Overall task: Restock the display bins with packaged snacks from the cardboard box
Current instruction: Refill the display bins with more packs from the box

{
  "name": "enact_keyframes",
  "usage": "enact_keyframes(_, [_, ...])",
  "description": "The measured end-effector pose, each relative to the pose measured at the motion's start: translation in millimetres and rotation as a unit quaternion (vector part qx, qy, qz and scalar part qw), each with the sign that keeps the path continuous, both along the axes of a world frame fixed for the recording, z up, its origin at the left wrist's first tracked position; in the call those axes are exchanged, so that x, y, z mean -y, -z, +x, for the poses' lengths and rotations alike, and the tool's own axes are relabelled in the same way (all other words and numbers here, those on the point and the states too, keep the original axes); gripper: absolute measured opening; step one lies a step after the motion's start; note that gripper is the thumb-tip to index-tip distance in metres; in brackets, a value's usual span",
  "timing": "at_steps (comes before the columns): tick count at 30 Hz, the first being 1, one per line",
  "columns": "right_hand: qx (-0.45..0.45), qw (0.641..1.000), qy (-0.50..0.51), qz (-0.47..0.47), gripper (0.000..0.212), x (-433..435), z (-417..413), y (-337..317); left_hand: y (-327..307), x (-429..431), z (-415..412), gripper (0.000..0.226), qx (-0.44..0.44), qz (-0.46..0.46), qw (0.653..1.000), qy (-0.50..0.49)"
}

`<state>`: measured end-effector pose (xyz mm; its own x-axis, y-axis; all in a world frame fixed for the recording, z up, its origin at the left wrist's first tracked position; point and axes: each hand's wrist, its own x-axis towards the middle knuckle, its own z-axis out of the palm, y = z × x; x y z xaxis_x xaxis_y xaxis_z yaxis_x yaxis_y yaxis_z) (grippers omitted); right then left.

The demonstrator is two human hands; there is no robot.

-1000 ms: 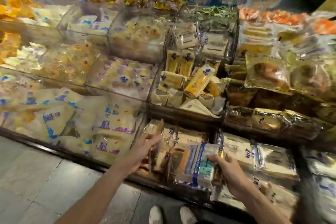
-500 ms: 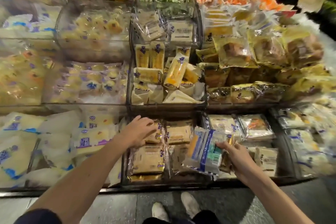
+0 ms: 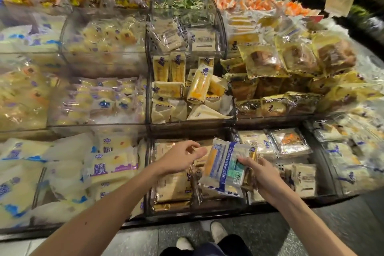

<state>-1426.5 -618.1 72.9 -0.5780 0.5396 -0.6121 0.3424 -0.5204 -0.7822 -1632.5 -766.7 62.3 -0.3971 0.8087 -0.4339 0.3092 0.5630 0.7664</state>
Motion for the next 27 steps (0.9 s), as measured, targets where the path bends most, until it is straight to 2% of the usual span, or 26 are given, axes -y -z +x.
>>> enact_keyframes(2, [-0.022,1.0,-0.012,-0.002,0.039,5,-6,-5,-9,2,19,0.062,0.101,-0.002,0.995,0.003])
enact_keyframes(4, [-0.03,0.999,-0.025,-0.001,0.047,11,-13,-9,-8,5,27,0.045,0.154,0.008,0.988,-0.019])
enact_keyframes(7, [-0.036,0.999,-0.026,-0.003,0.047,17,-15,-8,-5,8,30,0.046,0.197,0.019,0.977,-0.08])
enact_keyframes(12, [-0.036,0.999,0.0,-0.031,0.03,11,-3,-4,-1,15,18,0.039,0.247,0.037,0.956,-0.152])
enact_keyframes(14, [-0.033,0.999,0.01,-0.024,0.037,4,5,-3,-4,15,12,0.04,0.238,0.039,0.95,-0.201])
enact_keyframes(16, [-0.032,0.999,0.016,-0.015,0.043,-2,12,-2,-7,15,5,0.047,0.191,0.05,0.952,-0.235])
enact_keyframes(19, [-0.032,0.999,0.016,-0.008,0.049,-8,22,-4,-10,19,-4,0.082,0.12,0.1,0.964,-0.217])
enact_keyframes(20, [-0.036,0.999,0.016,-0.005,0.051,-10,24,-3,-10,19,-5,0.077,0.081,0.104,0.972,-0.193])
enact_keyframes(23, [-0.043,0.999,0.012,-0.003,0.053,-11,28,-4,-17,16,2,0.032,-0.022,0.068,0.99,-0.122])
enact_keyframes(26, [-0.054,0.998,0.006,-0.036,0.048,-11,24,-5,-26,9,14,0.017,0.016,0.061,0.992,-0.109])
enact_keyframes(27, [-0.057,0.997,0.003,-0.051,0.05,-11,21,-6,-33,8,20,0.022,0.051,0.061,0.991,-0.109])
